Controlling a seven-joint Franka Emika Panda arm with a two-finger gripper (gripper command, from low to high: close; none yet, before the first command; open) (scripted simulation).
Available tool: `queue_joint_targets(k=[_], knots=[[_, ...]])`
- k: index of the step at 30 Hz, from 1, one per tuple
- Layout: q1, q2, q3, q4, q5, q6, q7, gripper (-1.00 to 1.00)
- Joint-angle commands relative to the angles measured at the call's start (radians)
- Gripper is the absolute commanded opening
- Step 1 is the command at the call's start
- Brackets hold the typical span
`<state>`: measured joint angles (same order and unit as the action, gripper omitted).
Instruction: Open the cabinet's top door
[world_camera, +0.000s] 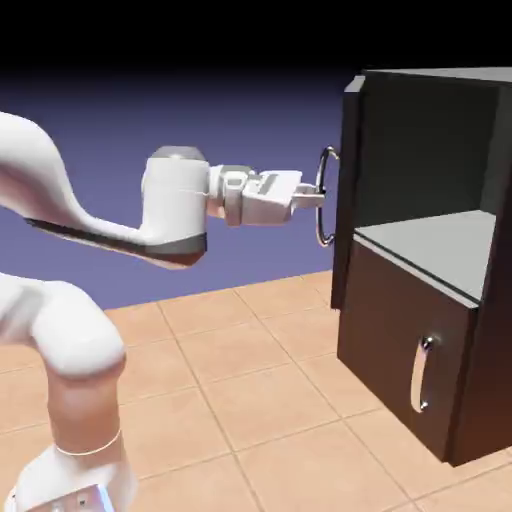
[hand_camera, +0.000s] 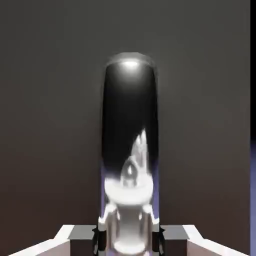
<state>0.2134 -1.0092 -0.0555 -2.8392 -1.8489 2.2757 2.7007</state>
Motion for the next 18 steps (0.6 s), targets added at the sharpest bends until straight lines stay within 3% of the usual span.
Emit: queue_joint_targets(k=[1, 10, 18], knots=[[0.003, -0.008, 0.032, -0.007, 0.045, -0.032, -0.012, -1.0], [0.048, 0.012, 0.345, 0.017, 0.431, -0.359, -0.061, -1.0], [0.007, 0.182, 0.635, 0.184, 0.711, -0.689, -0.029, -1.0]])
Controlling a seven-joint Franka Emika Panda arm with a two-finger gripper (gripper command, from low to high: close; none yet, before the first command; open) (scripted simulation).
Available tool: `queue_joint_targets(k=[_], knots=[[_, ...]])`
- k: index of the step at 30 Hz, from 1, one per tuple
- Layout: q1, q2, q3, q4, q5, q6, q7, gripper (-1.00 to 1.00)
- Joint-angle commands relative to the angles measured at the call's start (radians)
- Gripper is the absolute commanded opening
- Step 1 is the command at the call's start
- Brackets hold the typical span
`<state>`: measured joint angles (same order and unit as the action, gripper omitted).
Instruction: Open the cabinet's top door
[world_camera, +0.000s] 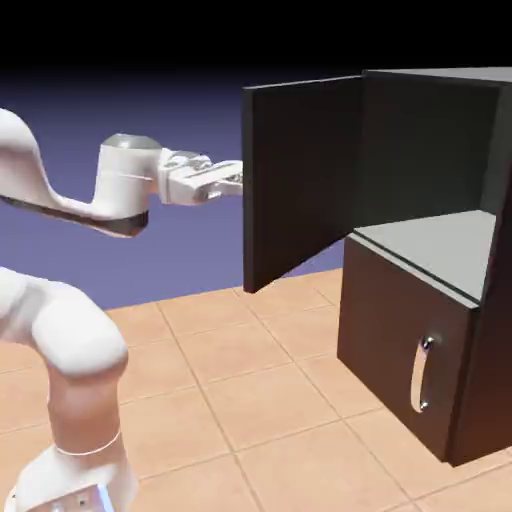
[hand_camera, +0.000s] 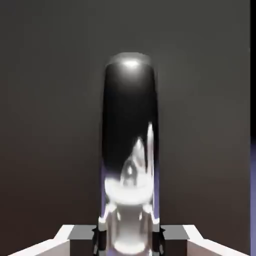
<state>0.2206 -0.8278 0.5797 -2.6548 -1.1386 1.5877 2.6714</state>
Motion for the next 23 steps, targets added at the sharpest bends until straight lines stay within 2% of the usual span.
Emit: queue_joint_targets(k=[1, 15, 23], knots=[[-0.015, 0.029, 0.036, 0.03, 0.029, -0.044, 0.007, -1.0], [-0.367, 0.453, 0.544, 0.494, 0.213, -0.6, 0.165, -1.0], [-0.626, 0.57, 0.833, 0.635, 0.226, -0.748, 0.226, -1.0]])
